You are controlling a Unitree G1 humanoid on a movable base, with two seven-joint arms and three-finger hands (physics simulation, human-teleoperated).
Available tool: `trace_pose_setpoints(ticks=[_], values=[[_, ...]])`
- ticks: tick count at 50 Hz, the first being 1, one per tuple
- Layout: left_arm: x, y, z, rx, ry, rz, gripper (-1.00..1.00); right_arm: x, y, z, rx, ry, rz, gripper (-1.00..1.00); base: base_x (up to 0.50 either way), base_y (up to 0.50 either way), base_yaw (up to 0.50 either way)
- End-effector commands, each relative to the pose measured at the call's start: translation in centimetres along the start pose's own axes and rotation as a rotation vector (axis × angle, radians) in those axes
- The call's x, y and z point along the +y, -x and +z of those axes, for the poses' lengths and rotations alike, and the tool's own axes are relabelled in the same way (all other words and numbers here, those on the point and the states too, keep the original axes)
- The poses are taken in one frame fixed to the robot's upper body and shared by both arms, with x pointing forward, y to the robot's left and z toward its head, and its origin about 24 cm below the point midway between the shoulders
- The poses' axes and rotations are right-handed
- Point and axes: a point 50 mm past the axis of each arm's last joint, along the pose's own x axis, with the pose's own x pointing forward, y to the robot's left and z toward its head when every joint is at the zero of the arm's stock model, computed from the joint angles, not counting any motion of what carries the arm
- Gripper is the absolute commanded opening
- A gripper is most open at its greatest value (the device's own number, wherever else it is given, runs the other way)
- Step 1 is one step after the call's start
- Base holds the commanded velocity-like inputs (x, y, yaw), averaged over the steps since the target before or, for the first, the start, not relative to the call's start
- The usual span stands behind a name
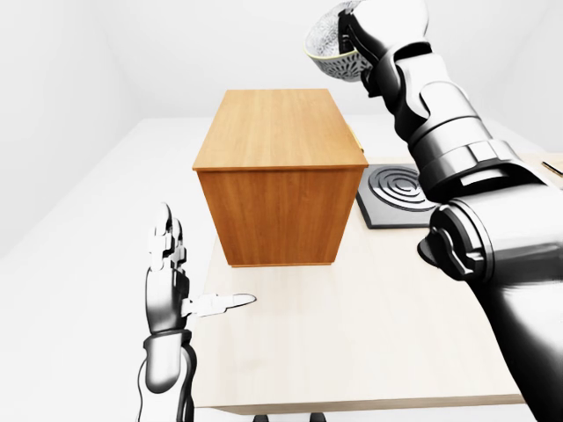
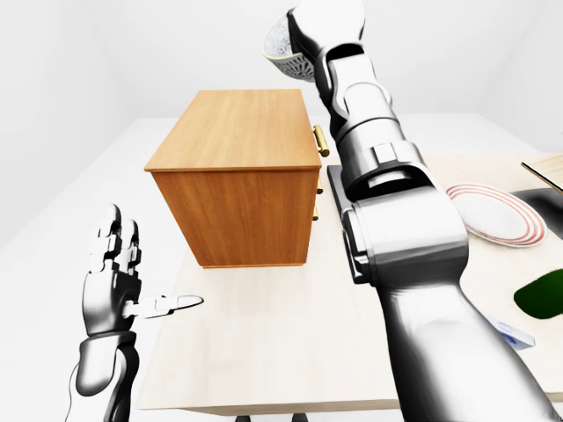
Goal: Put the bowl on the top of the cabinet.
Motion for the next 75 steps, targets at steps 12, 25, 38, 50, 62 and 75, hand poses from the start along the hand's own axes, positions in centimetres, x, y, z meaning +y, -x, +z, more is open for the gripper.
trace_pose_setpoints(ticks=[12,25,38,50,62,75], values=[[0.1,0.1,-0.1,0.008,0.010,-0.006,1.00,-2.4,-0.3,7.3,-0.167,-0.061,-0.119,-1.00,0.00,0.00,0.00],[0.0,0.1,-0.3,0.012,0.012,-0.008,1.00,-0.2,0.4,8.7,-0.199,-0.073,-0.095,-1.00,0.00,0.00,0.00],[0.0,0.2,0.1,0.001,0.013,-0.008,1.00,2.0,1.0,9.1,-0.204,-0.079,-0.059,-1.00,0.00,0.00,0.00],[0.0,0.0,-0.1,0.004,0.014,-0.004,1.00,3.3,1.5,9.5,-0.215,-0.075,-0.038,-1.00,0.00,0.00,0.00],[0.1,0.0,0.1,-0.001,0.015,-0.003,1.00,3.9,1.8,9.8,-0.225,-0.075,-0.032,-1.00,0.00,0.00,0.00],[0.1,0.1,-0.1,0.006,0.016,-0.006,1.00,4.5,2.0,9.8,-0.220,-0.072,-0.018,-1.00,0.00,0.00,0.00]])
